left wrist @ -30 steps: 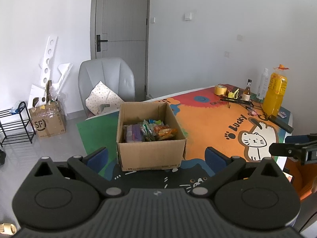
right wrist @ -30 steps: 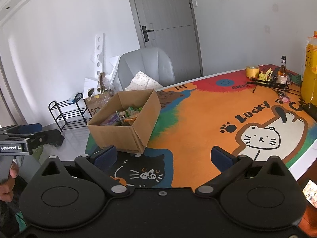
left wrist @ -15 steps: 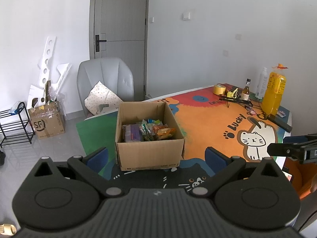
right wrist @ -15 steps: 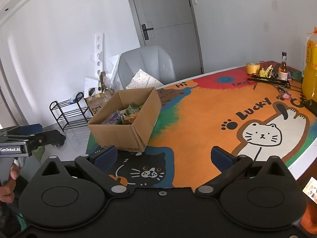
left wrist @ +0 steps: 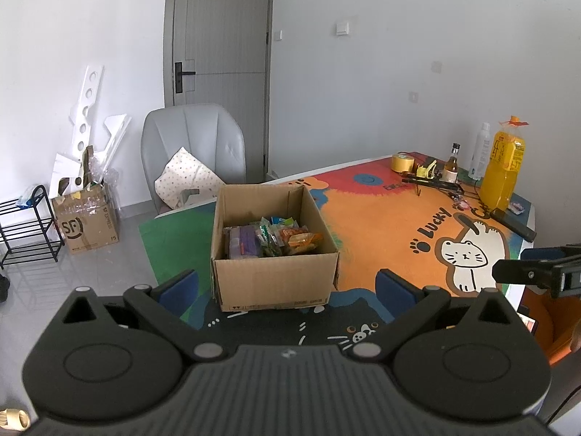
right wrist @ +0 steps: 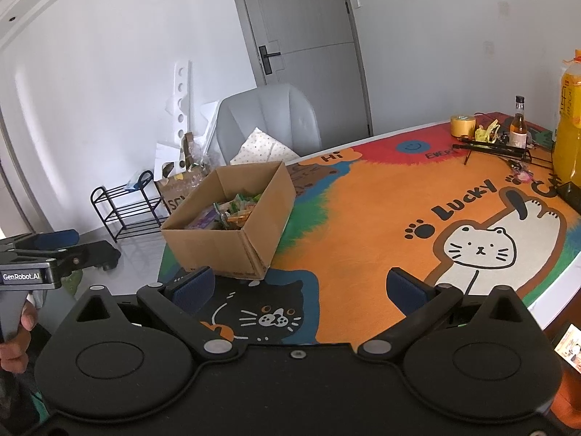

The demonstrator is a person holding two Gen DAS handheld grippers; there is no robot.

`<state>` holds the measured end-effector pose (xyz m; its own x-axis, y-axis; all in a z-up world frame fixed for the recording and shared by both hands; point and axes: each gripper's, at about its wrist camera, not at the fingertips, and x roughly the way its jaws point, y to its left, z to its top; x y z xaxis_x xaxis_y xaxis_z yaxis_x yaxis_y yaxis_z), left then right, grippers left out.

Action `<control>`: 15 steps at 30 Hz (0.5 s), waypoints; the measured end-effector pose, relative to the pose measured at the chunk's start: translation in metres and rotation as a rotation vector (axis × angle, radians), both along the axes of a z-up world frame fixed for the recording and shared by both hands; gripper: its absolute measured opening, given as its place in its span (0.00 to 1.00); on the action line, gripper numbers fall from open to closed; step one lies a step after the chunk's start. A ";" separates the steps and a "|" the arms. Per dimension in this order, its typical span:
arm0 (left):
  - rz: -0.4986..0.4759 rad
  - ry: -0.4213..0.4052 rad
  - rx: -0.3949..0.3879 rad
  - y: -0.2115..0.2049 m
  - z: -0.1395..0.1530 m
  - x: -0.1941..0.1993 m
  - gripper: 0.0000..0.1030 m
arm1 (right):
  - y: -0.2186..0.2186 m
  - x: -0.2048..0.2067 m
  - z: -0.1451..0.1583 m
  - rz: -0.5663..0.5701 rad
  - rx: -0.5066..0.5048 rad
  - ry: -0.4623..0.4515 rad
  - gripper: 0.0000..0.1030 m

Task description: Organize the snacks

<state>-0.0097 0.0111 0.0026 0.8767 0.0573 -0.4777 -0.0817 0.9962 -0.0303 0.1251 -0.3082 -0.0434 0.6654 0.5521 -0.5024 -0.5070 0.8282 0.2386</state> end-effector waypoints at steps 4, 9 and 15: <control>-0.001 0.002 -0.001 0.000 -0.001 0.000 1.00 | 0.000 0.000 -0.001 0.001 -0.003 0.003 1.00; -0.003 0.004 -0.006 0.002 -0.004 0.000 1.00 | 0.002 -0.001 -0.001 0.005 -0.008 0.000 1.00; -0.007 0.012 -0.004 0.002 -0.005 0.002 1.00 | 0.002 -0.001 -0.001 0.008 -0.009 0.002 1.00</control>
